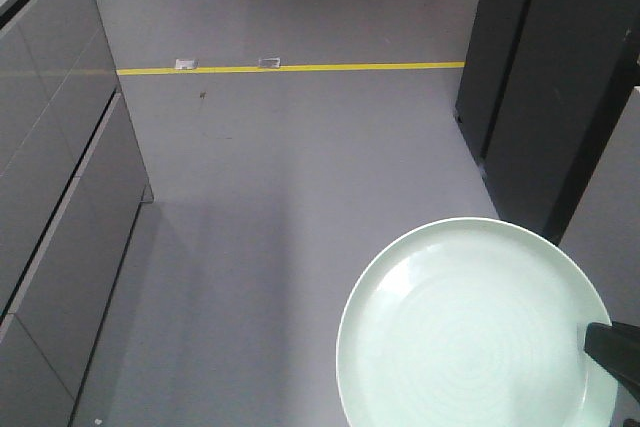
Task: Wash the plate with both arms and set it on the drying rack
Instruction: 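Drive along the aisle toward the sink counter, plate held in right gripper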
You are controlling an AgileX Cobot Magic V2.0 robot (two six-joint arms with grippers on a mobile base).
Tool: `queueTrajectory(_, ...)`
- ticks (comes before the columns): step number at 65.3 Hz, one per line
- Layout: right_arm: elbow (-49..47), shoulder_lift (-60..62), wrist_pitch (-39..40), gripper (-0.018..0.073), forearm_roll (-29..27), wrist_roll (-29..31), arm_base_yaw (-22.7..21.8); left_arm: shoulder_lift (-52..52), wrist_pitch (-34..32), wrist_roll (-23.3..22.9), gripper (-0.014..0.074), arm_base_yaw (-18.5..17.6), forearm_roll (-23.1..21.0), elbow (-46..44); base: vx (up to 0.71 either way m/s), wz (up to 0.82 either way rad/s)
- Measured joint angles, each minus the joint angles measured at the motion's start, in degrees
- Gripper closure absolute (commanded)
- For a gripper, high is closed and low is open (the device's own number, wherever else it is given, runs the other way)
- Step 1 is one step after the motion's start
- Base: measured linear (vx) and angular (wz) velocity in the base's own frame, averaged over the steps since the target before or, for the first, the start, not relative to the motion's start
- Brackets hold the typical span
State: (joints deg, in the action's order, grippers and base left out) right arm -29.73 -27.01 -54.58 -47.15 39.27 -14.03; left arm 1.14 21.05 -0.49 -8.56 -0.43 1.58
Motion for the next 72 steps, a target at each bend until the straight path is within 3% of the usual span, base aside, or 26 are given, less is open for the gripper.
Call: queueTrajectory(72, 0.0, 0.0, 0.0, 0.0561, 0.0, 0.0, 0.0, 0.0, 0.0, 0.0, 0.0603, 0.0, 0.0, 0.0, 0.07, -0.18)
